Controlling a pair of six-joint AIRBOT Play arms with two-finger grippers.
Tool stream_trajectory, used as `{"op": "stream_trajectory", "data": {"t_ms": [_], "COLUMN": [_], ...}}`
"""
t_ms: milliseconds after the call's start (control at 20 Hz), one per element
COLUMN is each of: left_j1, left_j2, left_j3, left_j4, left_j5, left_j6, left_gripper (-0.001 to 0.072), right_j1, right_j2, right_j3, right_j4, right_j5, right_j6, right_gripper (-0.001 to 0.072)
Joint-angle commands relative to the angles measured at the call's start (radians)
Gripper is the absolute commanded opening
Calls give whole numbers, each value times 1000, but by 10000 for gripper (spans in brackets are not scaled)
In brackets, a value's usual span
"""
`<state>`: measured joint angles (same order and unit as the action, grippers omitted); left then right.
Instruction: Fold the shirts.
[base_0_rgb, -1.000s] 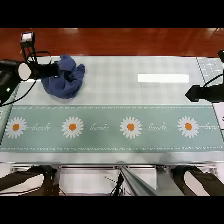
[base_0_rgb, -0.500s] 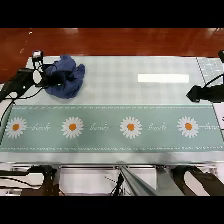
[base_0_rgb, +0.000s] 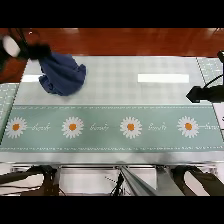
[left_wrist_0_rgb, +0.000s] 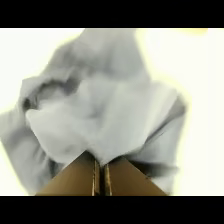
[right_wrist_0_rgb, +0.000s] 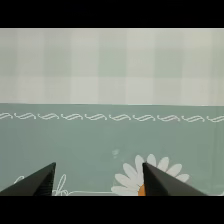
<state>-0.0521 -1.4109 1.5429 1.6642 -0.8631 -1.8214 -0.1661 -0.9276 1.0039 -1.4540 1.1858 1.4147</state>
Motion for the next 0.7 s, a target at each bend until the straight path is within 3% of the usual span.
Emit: {"op": "stream_trajectory", "data": {"t_ms": [0, 50, 100, 250, 400, 650], "left_j1": [-82, -123, -172, -338, -493, -629], "left_j2": [183, 246, 313, 504, 614, 604], "left_j3": [216, 259, 293, 312, 312, 309], "left_j4": [-1, -1, -1, -1, -1, -1], "left_j5": [-61, -60, -47, 54, 74, 5], "left_j6": [3, 3, 3, 3, 3, 6], "left_gripper": [19, 19, 19, 19, 20, 19], "right_j1": [1, 1, 1, 1, 1, 1], "right_j2": [4, 13, 28, 89, 146, 204], "right_j3": [0, 0, 0, 0, 0, 0], "right_j4": [1, 0, 0, -5, -48, -86], "right_j5": [78, 105, 114, 114, 130, 167], "right_j6": [-7, -10, -10, -10, -10, -9], "right_gripper": [552, 475, 459, 459, 460, 465]}}
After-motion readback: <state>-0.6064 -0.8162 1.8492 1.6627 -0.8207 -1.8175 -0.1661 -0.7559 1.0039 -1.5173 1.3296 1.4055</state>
